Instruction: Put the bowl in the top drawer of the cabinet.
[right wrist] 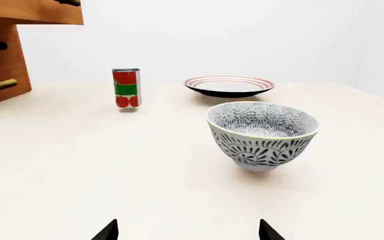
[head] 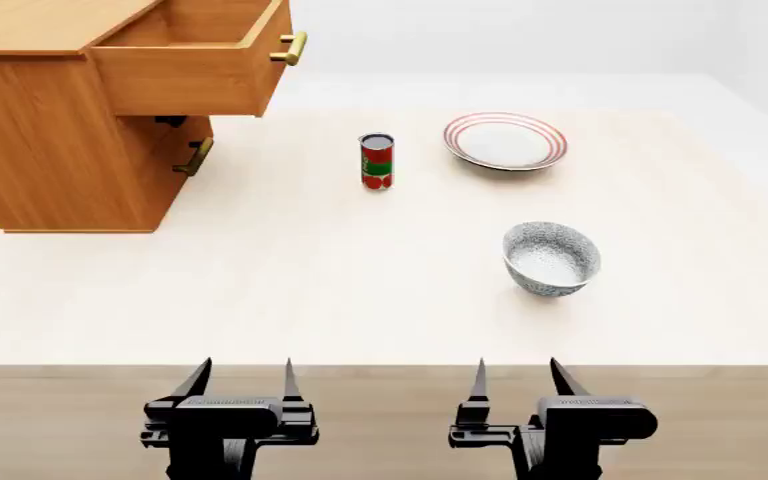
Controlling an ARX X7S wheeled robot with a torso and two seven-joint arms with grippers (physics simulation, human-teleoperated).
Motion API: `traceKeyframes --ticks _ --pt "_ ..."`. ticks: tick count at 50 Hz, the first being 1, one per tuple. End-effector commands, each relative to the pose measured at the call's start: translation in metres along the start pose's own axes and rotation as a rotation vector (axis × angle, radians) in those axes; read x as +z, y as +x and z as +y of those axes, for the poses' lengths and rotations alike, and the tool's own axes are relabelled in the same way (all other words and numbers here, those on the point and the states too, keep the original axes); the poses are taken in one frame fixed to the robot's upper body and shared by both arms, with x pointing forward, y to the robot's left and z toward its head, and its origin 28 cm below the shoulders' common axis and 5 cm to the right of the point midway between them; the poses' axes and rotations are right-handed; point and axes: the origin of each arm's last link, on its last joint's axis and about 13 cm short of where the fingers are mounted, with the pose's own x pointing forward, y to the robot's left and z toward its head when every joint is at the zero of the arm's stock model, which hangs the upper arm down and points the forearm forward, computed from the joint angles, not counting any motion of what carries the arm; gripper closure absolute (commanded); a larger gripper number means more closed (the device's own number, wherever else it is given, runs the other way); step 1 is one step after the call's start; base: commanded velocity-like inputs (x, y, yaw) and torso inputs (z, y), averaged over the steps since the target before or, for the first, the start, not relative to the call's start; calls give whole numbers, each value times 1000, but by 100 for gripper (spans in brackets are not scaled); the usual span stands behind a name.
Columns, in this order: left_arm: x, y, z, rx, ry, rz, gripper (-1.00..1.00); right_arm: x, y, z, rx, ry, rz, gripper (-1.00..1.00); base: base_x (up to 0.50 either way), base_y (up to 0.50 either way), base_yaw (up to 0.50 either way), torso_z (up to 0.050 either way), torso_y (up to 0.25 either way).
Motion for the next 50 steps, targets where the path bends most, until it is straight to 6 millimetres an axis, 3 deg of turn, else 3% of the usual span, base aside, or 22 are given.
traceKeyframes --ticks 1,11,50 --pt "0 0 0 0 1 1 -100 0 1 1 1 -4 4 -100 0 0 0 0 0" --pt "0 0 -1 0 7 7 -100 -1 2 1 5 6 5 -100 0 51 0 0 0" --pt "-1 1 -1 -15 -6 28 -100 -2 3 1 11 22 15 -100 0 500 0 0 0"
